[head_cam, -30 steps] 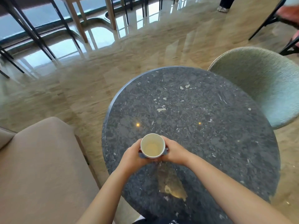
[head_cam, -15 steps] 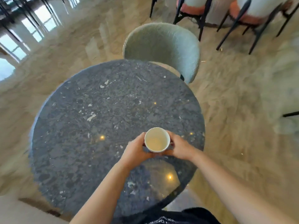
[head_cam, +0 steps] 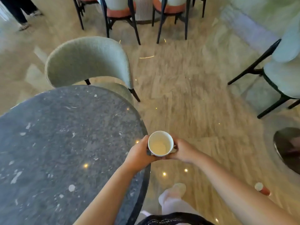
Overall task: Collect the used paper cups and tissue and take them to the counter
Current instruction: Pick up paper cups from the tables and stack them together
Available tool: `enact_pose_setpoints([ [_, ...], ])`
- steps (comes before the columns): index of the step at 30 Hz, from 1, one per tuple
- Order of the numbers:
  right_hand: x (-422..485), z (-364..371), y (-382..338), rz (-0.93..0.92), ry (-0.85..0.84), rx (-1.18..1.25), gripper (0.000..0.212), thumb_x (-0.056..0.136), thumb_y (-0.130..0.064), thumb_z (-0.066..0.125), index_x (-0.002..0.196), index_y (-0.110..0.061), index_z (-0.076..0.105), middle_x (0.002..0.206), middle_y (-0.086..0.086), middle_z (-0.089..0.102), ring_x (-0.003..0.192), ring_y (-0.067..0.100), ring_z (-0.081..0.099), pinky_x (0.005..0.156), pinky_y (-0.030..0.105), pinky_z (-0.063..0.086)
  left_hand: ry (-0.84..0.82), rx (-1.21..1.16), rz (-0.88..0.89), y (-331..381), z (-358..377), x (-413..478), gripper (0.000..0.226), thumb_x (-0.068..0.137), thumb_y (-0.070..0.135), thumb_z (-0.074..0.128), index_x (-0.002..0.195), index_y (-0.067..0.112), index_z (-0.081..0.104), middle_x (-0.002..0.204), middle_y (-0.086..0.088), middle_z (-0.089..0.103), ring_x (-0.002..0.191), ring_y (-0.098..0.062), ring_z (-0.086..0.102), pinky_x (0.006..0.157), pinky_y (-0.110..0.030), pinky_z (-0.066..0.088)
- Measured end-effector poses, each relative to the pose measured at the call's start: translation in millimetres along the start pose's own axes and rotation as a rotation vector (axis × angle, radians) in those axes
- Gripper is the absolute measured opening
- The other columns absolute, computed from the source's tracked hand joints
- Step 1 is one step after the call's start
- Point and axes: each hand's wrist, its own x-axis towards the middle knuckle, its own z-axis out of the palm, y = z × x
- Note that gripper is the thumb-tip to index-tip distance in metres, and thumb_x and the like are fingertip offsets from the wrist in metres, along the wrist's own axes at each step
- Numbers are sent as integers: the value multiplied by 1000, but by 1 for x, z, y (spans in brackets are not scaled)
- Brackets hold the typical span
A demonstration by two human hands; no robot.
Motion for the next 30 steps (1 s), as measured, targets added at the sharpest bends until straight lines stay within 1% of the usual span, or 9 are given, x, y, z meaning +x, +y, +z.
enact_pose_setpoints([
  [4, -17, -60, 24, 29, 117, 21, 69, 60, -13, 85, 102, -52, 46, 100, -32, 56, 88, -26, 52, 73, -4, 37, -91, 29, 69, 48, 37, 42, 79, 49, 54, 83, 117, 38, 46, 101, 19, 64, 95, -6, 62, 81, -28, 51],
  [8, -39, -114, 57, 99, 234, 80, 66, 57, -25, 87, 100, -56, 47, 99, -31, 59, 90, -21, 54, 75, 1, 40, -202, 113, 139, 93, 83, 82, 81, 54, 49, 84, 123, 33, 44, 99, 15, 63, 94, -9, 62, 80, -27, 49],
  [12, -70, -159, 90, 152, 359, 142, 69, 58, -25, 87, 105, -54, 45, 103, -23, 61, 96, -11, 56, 84, 9, 43, -337, 133, 171, 133, 136, 112, 79, 54, 48, 83, 121, 37, 41, 91, 23, 57, 90, -8, 59, 75, -24, 44],
  [16, -112, -192, 123, 207, 487, 217, 70, 62, -19, 85, 112, -46, 45, 106, -21, 58, 94, -15, 52, 77, 0, 38, -481, 197, 209, 167, 194, 129, 82, 57, 41, 83, 126, 35, 40, 100, 16, 60, 96, -13, 59, 81, -30, 47],
  [18, -132, -204, 135, 235, 545, 241, 71, 63, -19, 84, 121, -36, 47, 109, -20, 57, 98, -10, 52, 75, -2, 37, -545, 207, 228, 185, 220, 135, 82, 57, 39, 84, 126, 33, 42, 107, 13, 60, 99, -12, 58, 85, -31, 47],
  [22, -167, -229, 157, 271, 703, 298, 71, 64, -20, 84, 125, -28, 49, 118, -13, 58, 108, 3, 55, 88, 14, 43, -717, 220, 303, 225, 268, 149, 78, 58, 31, 84, 126, 30, 46, 114, 6, 62, 106, -15, 59, 92, -43, 48],
  [25, -183, -247, 170, 297, 775, 344, 68, 65, -19, 83, 121, -33, 46, 119, -13, 55, 107, 3, 53, 82, 7, 42, -791, 234, 356, 251, 296, 159, 71, 57, 34, 83, 120, 36, 50, 110, 12, 64, 103, -11, 60, 89, -38, 50],
  [27, -188, -261, 181, 320, 838, 349, 71, 65, -22, 83, 124, -31, 46, 119, -14, 54, 107, 3, 52, 82, 9, 43, -835, 250, 385, 268, 314, 171, 68, 58, 32, 84, 116, 38, 51, 107, 16, 64, 100, -6, 60, 84, -30, 50],
  [30, -186, -289, 199, 349, 913, 346, 70, 62, -30, 84, 121, -40, 48, 116, -20, 57, 105, 0, 55, 87, 17, 46, -899, 254, 443, 295, 340, 196, 62, 58, 29, 86, 101, 55, 49, 94, 27, 62, 88, 14, 57, 67, -6, 44],
])
